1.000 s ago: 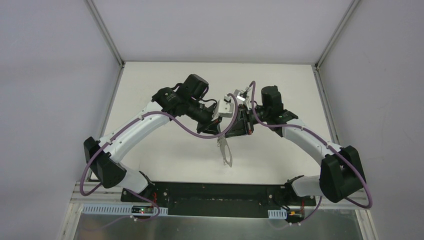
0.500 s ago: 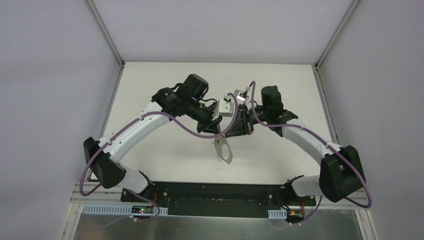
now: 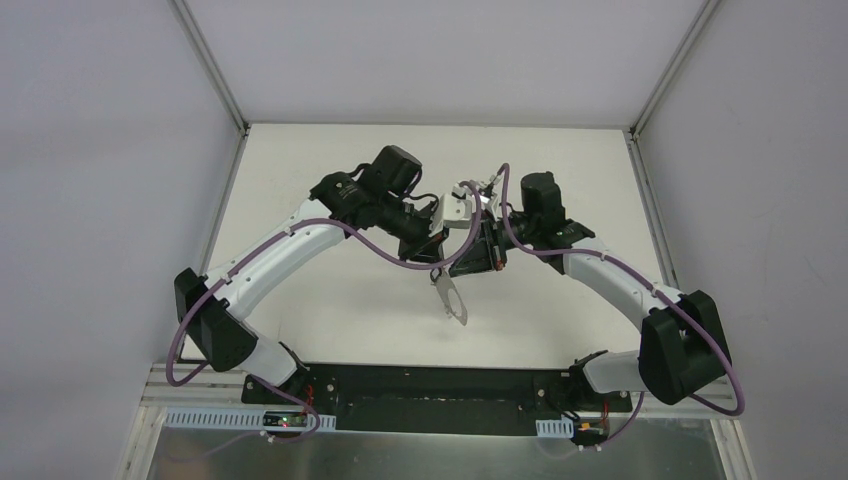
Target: Put the keys on the keyring
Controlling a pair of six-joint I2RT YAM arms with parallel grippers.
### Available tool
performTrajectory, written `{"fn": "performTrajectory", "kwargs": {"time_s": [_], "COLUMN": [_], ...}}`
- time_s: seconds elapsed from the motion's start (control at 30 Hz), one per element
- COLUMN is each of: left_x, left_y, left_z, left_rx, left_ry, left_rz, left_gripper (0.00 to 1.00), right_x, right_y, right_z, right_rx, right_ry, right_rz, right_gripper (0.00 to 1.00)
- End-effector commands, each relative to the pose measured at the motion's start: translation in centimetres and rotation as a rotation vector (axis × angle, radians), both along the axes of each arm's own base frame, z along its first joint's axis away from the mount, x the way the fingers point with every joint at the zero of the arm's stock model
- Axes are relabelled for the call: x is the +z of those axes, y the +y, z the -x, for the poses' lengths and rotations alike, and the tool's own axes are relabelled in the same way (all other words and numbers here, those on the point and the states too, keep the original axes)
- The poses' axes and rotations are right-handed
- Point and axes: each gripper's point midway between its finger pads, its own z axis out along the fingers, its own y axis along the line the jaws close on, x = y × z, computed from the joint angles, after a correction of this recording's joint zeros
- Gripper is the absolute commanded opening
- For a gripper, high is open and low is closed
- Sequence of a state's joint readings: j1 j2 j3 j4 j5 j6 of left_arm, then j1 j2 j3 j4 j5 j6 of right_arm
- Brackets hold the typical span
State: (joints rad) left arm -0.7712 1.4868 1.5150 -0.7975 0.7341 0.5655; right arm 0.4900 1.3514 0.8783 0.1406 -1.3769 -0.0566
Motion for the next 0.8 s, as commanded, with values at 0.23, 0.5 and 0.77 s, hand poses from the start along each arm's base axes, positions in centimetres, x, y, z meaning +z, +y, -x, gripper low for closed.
{"fn": "performTrajectory", "kwargs": {"time_s": [0.23, 0.5, 0.77], "left_x": [1.47, 1.17, 1.31], "left_y": [-0.17, 0.11, -0.29], "left_z": [1.25, 1.53, 1.27], "left_rx": [-0.060, -0.072, -0.067], "left_ry": [0.011, 0.007, 0.013], "left_rz": [0.046, 0.042, 0.050], "left_gripper": [0.00, 0.00, 0.00], "right_x": [0.99, 0.92, 0.73], "right_y": [0.29, 0.31, 0.34], "right_z": [-0.24, -0.54, -0.52], "right_rx": [0.020, 0.007, 0.011], "right_ry": [-0.051, -0.052, -0.046], "right_rz": [-0.032, -0.027, -0.025], "right_gripper": [0.00, 0.00, 0.00]}}
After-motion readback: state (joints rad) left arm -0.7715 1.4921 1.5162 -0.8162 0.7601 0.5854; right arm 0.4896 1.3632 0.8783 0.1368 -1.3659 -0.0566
